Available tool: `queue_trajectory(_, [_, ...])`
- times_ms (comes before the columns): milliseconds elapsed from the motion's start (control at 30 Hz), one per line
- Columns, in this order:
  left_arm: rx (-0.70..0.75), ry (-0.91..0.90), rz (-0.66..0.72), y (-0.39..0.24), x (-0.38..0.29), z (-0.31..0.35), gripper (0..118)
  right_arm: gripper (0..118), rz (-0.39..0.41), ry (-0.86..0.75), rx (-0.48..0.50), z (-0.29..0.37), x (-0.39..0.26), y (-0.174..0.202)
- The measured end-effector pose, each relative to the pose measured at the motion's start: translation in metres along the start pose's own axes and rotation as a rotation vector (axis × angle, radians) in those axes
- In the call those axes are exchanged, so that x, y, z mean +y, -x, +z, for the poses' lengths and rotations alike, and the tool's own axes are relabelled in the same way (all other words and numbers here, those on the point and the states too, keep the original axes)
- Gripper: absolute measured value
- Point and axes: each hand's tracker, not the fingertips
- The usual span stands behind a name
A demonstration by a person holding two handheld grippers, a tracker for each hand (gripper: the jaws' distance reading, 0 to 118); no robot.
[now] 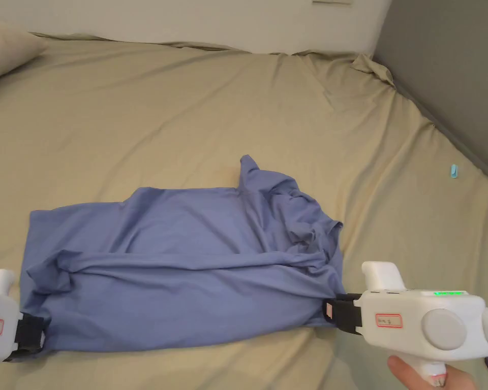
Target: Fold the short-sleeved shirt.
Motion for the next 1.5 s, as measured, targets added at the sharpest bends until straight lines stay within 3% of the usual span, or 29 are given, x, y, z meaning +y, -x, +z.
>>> queue_trajectory(233, [-0.046, -0.035, -0.061, -0.004, -0.026, 0.058, 7, 10, 0.022, -0.070, 0.035, 0.071, -0.019, 0.008])
queue_trajectory(400, [-0.012, 0.016, -0.084, -0.001, -0.082, 0.066, 7, 10, 0.043, -0.007, 0.017, 0.103, -0.066, -0.003])
queue_trajectory(567, [-0.034, 0.124, -0.029, -0.005, -0.144, 0.048, 7, 10, 0.079, 0.129, -0.033, 0.110, -0.124, -0.001])
queue_trajectory(800, [-0.037, 0.160, 0.018, 0.002, -0.149, 0.038, 7, 10, 0.026, 0.147, -0.027, 0.095, -0.142, -0.005])
queue_trajectory(833, [-0.045, 0.168, 0.026, 0.004, -0.146, 0.038, 11, 17, 0.033, 0.150, -0.029, 0.095, -0.139, -0.004])
queue_trajectory(867, [-0.053, 0.172, 0.037, 0.006, -0.146, 0.040, 33, 39, 0.034, 0.154, -0.034, 0.096, -0.136, -0.003])
queue_trajectory(900, [-0.061, 0.177, 0.047, 0.007, -0.145, 0.045, 77, 74, 0.032, 0.153, -0.040, 0.099, -0.134, -0.002])
queue_trajectory(933, [-0.068, 0.182, 0.056, 0.009, -0.148, 0.051, 95, 98, 0.035, 0.143, -0.049, 0.105, -0.132, 0.001])
queue_trajectory(1100, [-0.137, -0.030, 0.165, 0.012, -0.148, 0.138, 95, 98, 0.045, -0.034, -0.029, 0.174, -0.106, 0.020])
queue_trajectory(1133, [-0.140, -0.093, 0.167, 0.012, -0.145, 0.157, 92, 96, 0.049, -0.085, -0.018, 0.189, -0.100, 0.026])
queue_trajectory(1167, [-0.149, -0.169, 0.172, 0.011, -0.142, 0.177, 81, 84, 0.057, -0.136, -0.005, 0.202, -0.092, 0.034])
queue_trajectory(1200, [-0.148, -0.243, 0.176, 0.010, -0.139, 0.195, 55, 56, 0.088, -0.185, 0.017, 0.214, -0.086, 0.042])
queue_trajectory(1233, [-0.143, -0.321, 0.169, 0.006, -0.136, 0.210, 5, 2, 0.134, -0.239, 0.036, 0.222, -0.081, 0.052])
queue_trajectory(1267, [-0.116, -0.382, 0.084, 0.002, -0.128, 0.218, 0, 2, 0.160, -0.291, 0.018, 0.227, -0.075, 0.061])
queue_trajectory(1333, [-0.109, -0.427, 0.076, -0.006, -0.108, 0.225, 0, 2, 0.174, -0.397, -0.047, 0.228, -0.069, 0.077])
queue_trajectory(1367, [-0.111, -0.380, 0.094, -0.007, -0.095, 0.222, 0, 2, 0.205, -0.356, -0.007, 0.223, -0.061, 0.081])
queue_trajectory(1500, [0.073, -0.350, -0.003, -0.019, -0.042, 0.191, 0, 2, 0.193, -0.362, 0.065, 0.207, -0.046, 0.092])
